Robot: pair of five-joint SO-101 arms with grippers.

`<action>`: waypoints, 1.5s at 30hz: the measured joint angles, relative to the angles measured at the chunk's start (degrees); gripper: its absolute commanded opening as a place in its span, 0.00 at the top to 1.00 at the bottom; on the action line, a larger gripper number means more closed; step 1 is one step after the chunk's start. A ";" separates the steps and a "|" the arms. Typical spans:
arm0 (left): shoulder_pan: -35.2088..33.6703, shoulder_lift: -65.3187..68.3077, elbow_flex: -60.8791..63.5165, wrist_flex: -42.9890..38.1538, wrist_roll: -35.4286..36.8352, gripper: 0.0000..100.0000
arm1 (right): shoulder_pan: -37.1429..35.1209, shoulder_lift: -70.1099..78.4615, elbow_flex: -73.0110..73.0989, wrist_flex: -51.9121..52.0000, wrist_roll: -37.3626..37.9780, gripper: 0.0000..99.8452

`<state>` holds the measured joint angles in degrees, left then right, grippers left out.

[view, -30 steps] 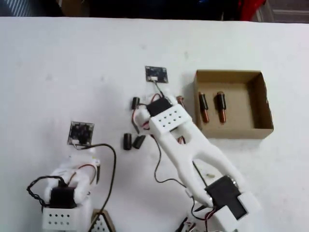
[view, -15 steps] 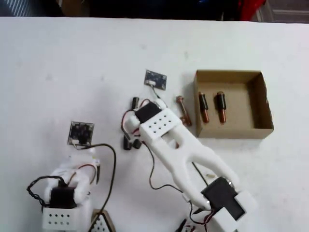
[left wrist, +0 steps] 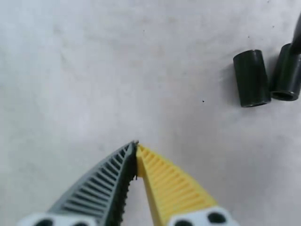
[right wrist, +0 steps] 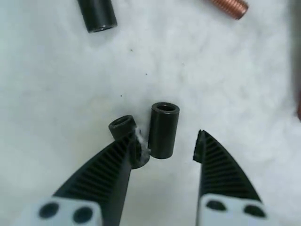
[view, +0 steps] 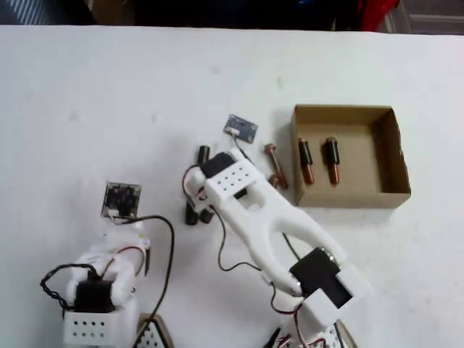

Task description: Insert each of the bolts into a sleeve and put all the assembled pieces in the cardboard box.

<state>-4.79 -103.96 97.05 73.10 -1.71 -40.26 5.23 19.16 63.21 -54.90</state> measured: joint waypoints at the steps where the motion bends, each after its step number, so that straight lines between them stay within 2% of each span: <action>1: 0.00 0.00 0.00 0.00 0.00 0.98 | 0.00 0.00 0.00 0.00 -0.53 0.83; 6: 0.00 0.00 0.00 0.00 0.00 0.98 | 0.26 0.09 0.00 -1.49 -3.52 0.83; 19: 0.00 0.00 0.00 0.00 0.00 0.98 | 0.62 6.86 0.00 -4.57 -4.13 0.83; 25: 0.00 0.00 0.00 0.00 0.00 0.98 | 0.88 8.53 0.00 -5.80 -4.13 0.99; 37: 0.00 0.00 0.00 0.00 0.00 0.98 | 2.55 8.70 0.09 -5.45 -1.41 0.98; 41: 0.00 0.00 0.00 0.00 0.00 0.98 | 5.01 8.00 0.00 -1.85 4.84 0.98; 45: 0.00 0.00 0.00 0.00 0.00 0.98 | 6.59 3.69 0.00 4.22 19.69 0.98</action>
<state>-4.79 -103.96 97.05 73.10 -1.71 -33.67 8.92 19.16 67.43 -35.21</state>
